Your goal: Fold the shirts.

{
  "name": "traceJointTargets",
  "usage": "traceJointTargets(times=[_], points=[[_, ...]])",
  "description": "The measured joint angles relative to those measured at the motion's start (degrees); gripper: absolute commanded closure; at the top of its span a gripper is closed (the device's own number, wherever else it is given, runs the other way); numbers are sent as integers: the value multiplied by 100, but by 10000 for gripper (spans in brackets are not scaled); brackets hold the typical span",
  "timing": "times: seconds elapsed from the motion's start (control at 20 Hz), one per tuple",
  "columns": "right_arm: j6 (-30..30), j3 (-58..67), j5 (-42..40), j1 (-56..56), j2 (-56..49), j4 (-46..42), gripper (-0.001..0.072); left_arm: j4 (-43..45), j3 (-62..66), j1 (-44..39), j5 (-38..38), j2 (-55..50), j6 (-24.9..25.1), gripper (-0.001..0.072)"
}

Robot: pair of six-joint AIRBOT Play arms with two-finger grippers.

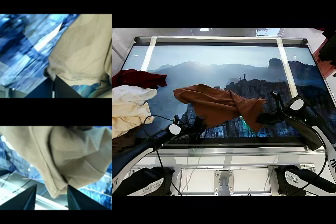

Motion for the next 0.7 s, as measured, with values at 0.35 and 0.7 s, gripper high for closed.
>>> traceJointTargets(times=[0.35,0.7], points=[[-20,-2,-479,0,-7,-105,265,-11,0,0,11,0,87,696],[-105,-240,-544,105,-153,146,647,-13,0,0,17,0,153,696]])
